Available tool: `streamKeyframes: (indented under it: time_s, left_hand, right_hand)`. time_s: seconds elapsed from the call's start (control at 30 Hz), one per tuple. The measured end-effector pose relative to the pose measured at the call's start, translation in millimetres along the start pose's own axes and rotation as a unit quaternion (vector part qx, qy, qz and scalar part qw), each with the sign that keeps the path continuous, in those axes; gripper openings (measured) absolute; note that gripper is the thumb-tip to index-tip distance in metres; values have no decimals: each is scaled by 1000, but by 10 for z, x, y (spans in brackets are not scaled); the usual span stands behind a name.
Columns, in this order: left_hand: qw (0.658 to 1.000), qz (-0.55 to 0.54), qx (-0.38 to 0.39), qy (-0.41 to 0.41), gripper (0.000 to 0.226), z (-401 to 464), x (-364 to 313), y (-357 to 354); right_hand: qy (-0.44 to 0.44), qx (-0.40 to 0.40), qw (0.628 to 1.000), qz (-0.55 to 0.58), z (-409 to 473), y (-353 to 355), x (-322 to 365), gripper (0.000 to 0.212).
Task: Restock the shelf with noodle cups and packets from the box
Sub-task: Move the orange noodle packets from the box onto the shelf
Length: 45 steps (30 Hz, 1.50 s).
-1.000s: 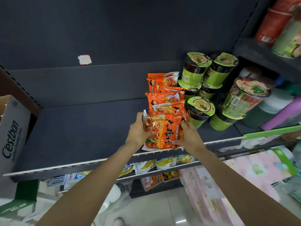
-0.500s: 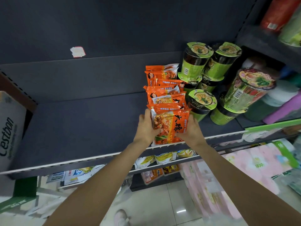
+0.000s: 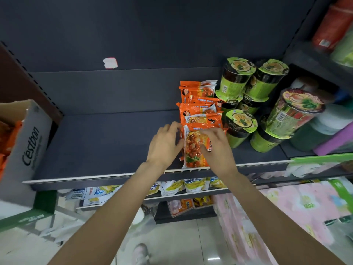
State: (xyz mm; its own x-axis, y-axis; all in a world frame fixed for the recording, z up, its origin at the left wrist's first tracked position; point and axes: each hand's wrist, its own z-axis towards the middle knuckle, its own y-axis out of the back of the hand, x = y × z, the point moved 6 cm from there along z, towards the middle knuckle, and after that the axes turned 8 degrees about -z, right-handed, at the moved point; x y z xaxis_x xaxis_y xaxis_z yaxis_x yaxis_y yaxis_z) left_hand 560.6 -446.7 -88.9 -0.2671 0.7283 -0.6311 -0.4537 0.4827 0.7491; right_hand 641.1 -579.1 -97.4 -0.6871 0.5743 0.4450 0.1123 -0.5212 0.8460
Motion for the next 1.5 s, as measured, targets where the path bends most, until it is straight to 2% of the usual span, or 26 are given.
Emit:
streamKeyframes:
  time_s: [0.13,0.23,0.47,0.7,0.87,1.03,1.2,1.5]
  left_hand:
    - [994,78,-58,-57,23,-193,39,347]
    - [986,112,-105,-65,18,-358,206,701]
    - [974,144,-174,-17,14,-884,1025,1804]
    - [978,95,-179,51,19,-1431,2276,3035]
    - [971,48,-193,129,14,-1709,3157,3689]
    - [963,13,-187,196,15,-1765,3963,4120]
    - [963,21,-160,216,20,-1523,4602,4401]
    - [978,117,-7,171,53,-944,5192,4365]
  right_hand:
    - [29,37,998,37,34,-43,474,30]
    - [60,47,996,56,53,-111,918,27]
    - [124,75,987,66,32,-551,2224,24]
    - [155,118,977,91,-15,-1299,3730,19]
    - [177,147,967,107,44,-1838,4623,18]
    - [181,174,959,129,244,-2390,5233,18]
    - [179,182,958,130,596,-2939,5612,26]
    - [163,227,959,53,1055,-3775,5974,43]
